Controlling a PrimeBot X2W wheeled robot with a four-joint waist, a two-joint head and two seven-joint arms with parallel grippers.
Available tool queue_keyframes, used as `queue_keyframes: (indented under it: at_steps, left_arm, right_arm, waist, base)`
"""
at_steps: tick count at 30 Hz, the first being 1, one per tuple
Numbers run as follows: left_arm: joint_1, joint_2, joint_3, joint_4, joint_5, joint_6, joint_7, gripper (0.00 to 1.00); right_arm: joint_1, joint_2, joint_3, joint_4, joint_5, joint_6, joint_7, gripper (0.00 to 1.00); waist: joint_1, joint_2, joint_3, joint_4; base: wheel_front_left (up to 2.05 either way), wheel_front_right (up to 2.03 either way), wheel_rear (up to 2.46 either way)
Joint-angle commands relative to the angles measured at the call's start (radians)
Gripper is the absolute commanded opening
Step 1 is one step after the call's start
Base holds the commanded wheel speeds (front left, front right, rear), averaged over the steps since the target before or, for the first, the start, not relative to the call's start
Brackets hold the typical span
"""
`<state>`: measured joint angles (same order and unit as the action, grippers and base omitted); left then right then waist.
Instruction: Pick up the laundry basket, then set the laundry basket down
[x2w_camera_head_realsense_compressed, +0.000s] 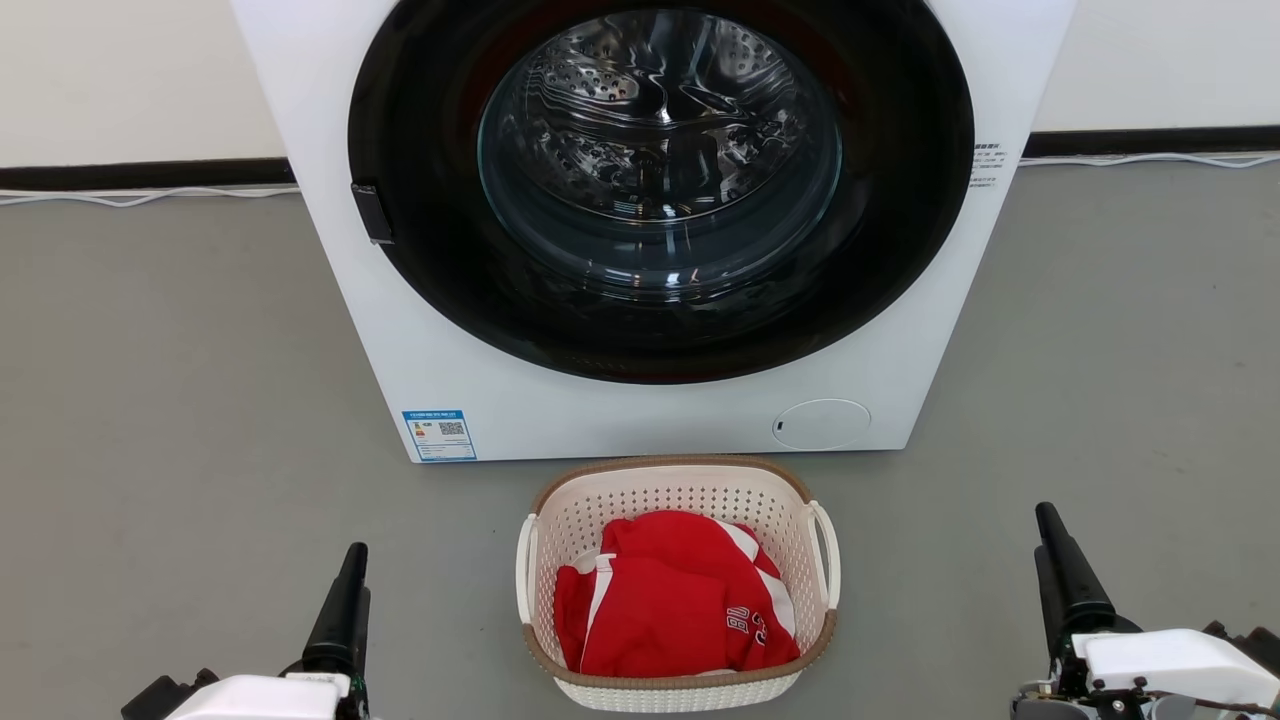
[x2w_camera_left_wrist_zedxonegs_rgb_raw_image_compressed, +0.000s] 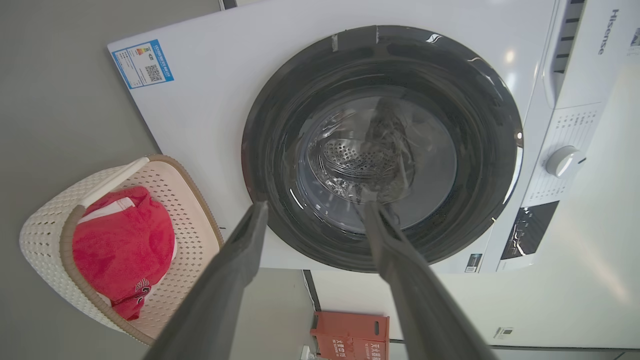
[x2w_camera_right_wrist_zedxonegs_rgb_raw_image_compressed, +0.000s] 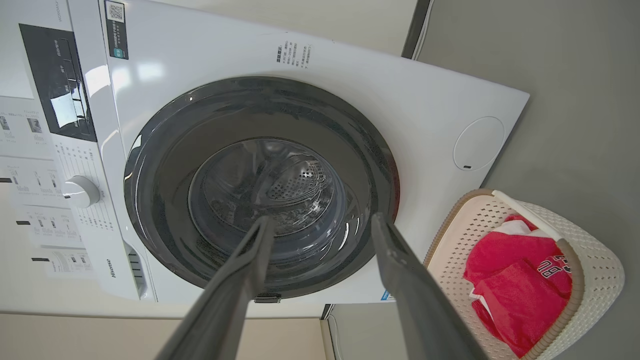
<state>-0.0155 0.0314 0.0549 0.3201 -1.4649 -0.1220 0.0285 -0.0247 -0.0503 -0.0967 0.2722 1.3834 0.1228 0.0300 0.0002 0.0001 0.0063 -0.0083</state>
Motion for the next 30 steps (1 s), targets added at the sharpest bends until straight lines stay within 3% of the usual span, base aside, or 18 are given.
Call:
queue_keyframes:
  at_steps: [1, 18, 30]
  left_arm:
    - [-0.038, 0.008, 0.002, -0.022, 0.018, -0.003, -0.007, 1.00]
    - [-0.041, 0.010, -0.008, -0.006, 0.354, 0.029, -0.060, 1.00]
    - [-0.038, 0.011, -0.016, -0.003, 0.536, 0.047, -0.096, 1.00]
  right_arm:
    - [-0.029, -0.012, 0.006, -0.032, -0.022, 0.002, -0.010, 1.00]
    - [-0.037, -0.041, 0.050, -0.019, -0.384, 0.003, -0.063, 1.00]
    - [-0.045, -0.055, 0.077, -0.008, -0.552, 0.004, -0.098, 1.00]
  waist:
    - [-0.0001, -0.0001, 0.000, 0.000]
    - [-0.0002, -0.0001, -0.002, -0.006]
    - [-0.0002, -0.0001, -0.003, -0.009]
  base:
    - [0.00, 0.00, 0.00]
    - [0.00, 0.00, 0.00]
    - [0.00, 0.00, 0.00]
